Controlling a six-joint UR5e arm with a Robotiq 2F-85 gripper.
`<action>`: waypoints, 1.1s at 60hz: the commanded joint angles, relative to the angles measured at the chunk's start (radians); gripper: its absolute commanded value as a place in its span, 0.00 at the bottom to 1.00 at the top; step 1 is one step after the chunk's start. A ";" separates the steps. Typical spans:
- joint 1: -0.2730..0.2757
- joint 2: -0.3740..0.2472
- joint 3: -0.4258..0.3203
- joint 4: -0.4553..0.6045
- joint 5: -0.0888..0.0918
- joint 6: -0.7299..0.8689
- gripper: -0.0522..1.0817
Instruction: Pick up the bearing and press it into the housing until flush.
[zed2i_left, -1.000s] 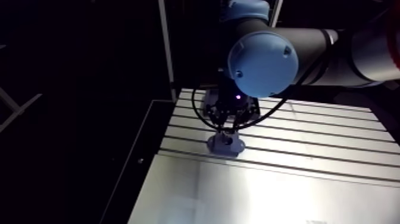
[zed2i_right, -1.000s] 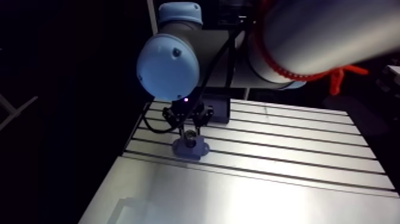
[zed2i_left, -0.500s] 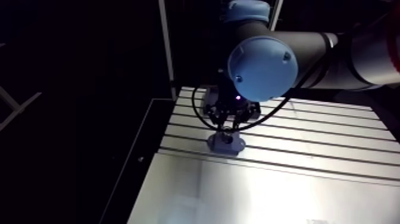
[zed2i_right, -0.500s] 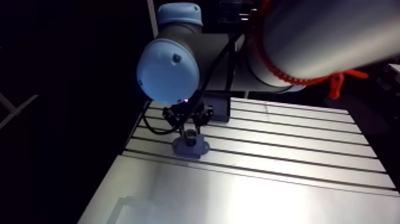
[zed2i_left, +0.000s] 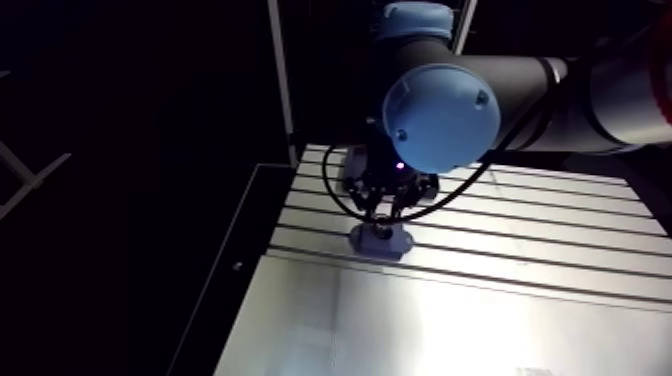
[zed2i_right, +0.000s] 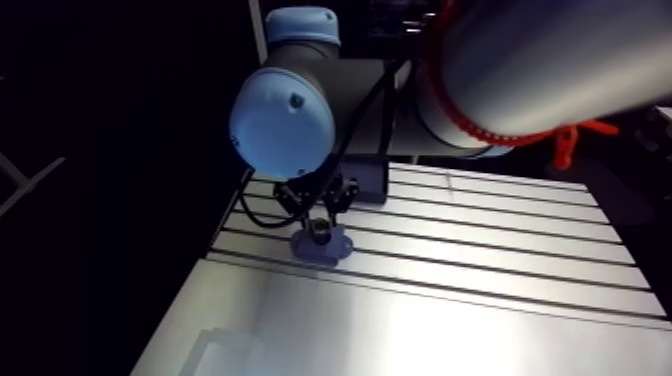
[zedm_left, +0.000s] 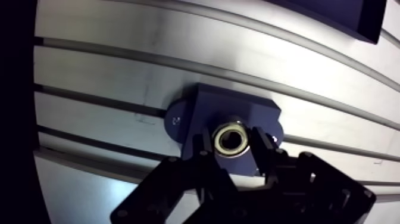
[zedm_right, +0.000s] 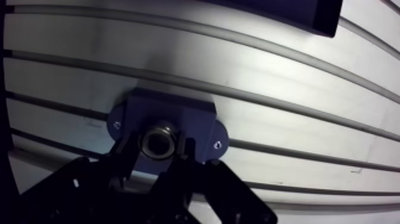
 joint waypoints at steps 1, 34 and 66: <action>-0.001 0.000 0.005 0.000 -0.001 0.000 0.68; 0.000 0.001 0.011 0.001 -0.001 0.000 0.68; -0.001 0.002 0.016 0.000 -0.003 0.000 0.68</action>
